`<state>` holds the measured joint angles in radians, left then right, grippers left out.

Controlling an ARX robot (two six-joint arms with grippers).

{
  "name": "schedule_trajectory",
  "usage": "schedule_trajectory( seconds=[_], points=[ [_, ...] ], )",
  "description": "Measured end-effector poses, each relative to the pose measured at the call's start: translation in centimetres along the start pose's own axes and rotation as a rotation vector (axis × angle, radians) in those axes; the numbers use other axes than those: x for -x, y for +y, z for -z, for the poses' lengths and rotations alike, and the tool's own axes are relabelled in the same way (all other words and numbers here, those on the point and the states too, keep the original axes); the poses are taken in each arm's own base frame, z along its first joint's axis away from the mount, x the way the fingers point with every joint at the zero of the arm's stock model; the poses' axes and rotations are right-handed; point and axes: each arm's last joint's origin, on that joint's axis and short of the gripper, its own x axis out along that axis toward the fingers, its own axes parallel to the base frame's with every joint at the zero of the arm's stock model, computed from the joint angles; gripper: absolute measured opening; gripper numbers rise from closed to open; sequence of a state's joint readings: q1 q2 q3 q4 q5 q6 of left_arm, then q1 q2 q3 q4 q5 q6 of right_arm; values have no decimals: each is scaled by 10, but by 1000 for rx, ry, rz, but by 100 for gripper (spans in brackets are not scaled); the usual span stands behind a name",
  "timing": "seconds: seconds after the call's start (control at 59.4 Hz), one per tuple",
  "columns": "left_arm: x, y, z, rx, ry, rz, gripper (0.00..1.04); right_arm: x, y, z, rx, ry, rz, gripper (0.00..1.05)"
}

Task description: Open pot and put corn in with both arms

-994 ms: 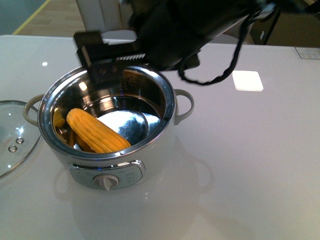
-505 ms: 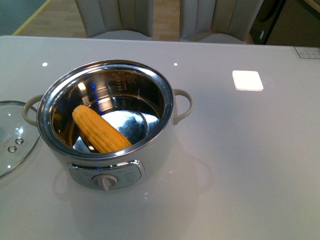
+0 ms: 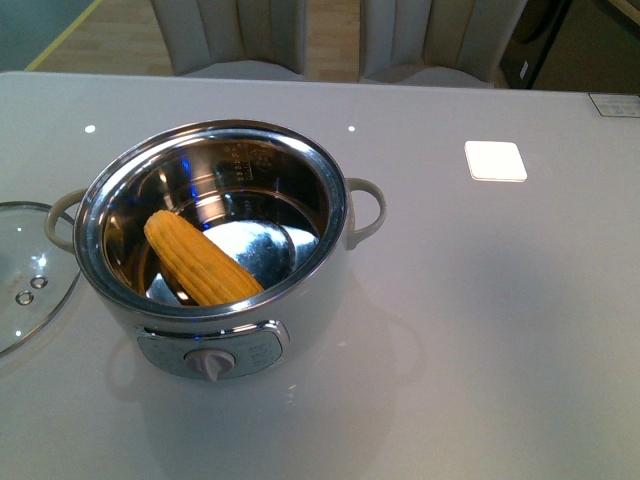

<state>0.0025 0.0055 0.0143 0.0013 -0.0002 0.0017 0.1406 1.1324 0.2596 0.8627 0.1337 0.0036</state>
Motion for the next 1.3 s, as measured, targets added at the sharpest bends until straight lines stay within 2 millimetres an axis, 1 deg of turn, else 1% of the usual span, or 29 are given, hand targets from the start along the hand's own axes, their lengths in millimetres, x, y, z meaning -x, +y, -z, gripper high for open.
schedule_trajectory(
  seconds=[0.168,0.286,0.32,0.371,0.438,0.556,0.623,0.859,1.297],
  points=[
    [0,0,0,0,0,0,98,18,-8,7,0,-1,5,2],
    [0,0,0,0,0,0,98,34,-13,13,0,2,3,2],
    [0,0,0,0,0,0,98,38,-17,15,0,3,-22,2],
    [0,0,0,0,0,0,98,45,-23,17,-1,3,3,2],
    [0,0,0,0,0,0,98,50,-24,19,-1,4,8,2],
    [0,0,0,0,0,0,98,57,-24,25,-1,-16,5,2],
    [0,0,0,0,0,0,98,61,-25,30,-1,4,6,2],
    [0,0,0,0,0,0,98,71,-24,24,-1,-16,4,2],
    [0,0,0,0,0,0,98,87,-24,21,-1,-27,4,2]
  ],
)
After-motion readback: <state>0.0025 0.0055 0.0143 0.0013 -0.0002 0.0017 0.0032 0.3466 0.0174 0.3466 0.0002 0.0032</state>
